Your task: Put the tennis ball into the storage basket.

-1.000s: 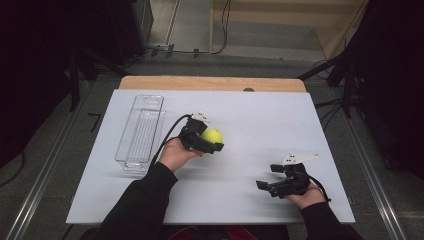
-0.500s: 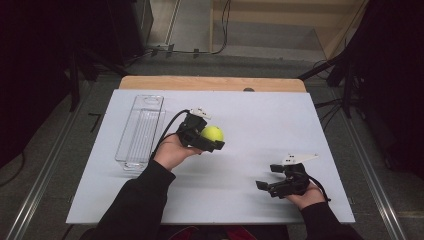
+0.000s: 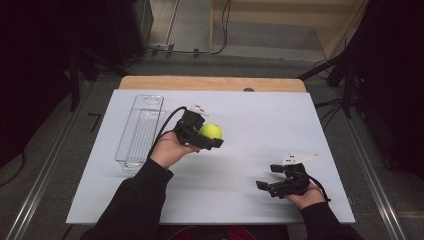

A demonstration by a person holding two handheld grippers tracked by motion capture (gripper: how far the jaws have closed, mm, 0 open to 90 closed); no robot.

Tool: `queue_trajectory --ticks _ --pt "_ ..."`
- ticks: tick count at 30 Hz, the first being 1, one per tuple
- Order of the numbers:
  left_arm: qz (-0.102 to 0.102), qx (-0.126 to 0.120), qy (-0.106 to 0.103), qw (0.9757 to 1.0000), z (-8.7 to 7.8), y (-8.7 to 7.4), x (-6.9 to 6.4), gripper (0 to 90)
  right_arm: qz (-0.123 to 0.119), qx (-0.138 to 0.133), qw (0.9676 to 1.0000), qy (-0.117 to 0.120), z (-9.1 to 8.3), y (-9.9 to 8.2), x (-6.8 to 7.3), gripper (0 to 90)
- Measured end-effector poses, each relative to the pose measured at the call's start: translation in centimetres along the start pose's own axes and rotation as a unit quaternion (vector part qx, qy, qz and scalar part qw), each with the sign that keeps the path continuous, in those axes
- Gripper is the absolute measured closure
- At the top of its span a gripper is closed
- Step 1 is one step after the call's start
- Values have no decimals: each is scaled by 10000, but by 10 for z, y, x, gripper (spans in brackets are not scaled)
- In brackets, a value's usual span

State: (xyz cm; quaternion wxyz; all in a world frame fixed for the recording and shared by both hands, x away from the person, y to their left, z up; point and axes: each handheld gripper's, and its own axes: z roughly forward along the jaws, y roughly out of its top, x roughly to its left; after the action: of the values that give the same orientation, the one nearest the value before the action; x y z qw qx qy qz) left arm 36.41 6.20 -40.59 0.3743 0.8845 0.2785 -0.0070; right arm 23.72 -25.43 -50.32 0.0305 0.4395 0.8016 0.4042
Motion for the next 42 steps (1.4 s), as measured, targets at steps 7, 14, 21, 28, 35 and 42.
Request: queue_trajectory --ticks 7,14,21,28,35,42 --pt "-58 32 -24 10000 -1 0 2 259 -3 -23 10000 -12 -1 0 0 70" --pt "-87 73 -27 9999 -2 -1 4 259 -31 -36 10000 1 0 0 1 69" --pt "-196 49 37 9998 -7 -3 11 259 -21 -52 10000 -1 -1 0 1 70" --pt "-261 3 101 9996 -15 -5 18 259 -19 -48 10000 -13 -1 0 1 70" --pt "-342 -38 170 9993 -20 -6 24 258 -21 -48 10000 -2 -1 0 1 70" --pt "-374 -43 221 9990 -25 -8 28 259 -23 -47 10000 -8 -1 0 1 70"
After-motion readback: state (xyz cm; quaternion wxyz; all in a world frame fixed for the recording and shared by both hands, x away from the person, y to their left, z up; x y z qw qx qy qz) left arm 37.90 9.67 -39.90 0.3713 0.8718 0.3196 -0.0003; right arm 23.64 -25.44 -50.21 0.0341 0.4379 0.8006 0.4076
